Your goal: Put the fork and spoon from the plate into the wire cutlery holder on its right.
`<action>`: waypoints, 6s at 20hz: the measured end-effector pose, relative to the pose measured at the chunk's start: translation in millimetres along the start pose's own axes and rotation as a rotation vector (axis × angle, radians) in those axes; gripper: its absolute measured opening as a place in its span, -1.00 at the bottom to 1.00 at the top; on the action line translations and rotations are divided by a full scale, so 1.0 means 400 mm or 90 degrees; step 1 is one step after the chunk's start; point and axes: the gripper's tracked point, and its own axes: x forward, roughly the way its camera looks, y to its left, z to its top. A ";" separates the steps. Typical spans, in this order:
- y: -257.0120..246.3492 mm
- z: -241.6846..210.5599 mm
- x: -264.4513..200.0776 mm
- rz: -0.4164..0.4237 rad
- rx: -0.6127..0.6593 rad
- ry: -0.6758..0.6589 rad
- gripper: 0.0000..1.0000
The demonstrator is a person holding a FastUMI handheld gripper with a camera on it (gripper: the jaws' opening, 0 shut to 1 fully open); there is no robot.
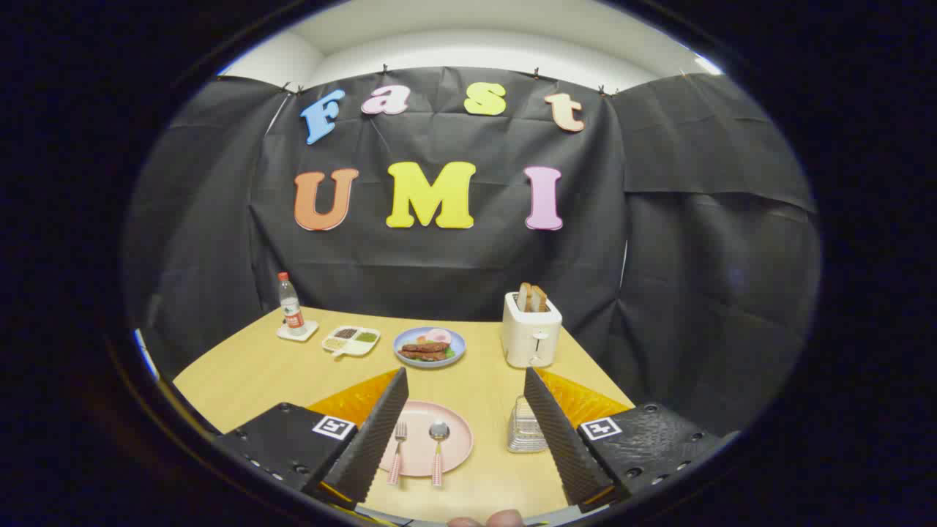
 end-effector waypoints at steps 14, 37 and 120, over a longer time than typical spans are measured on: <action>0.022 -0.093 -0.009 0.015 -0.005 0.033 0.91; 0.056 -0.409 0.028 0.057 -0.036 0.150 0.92; -0.264 -0.097 0.043 -0.057 0.057 0.314 0.77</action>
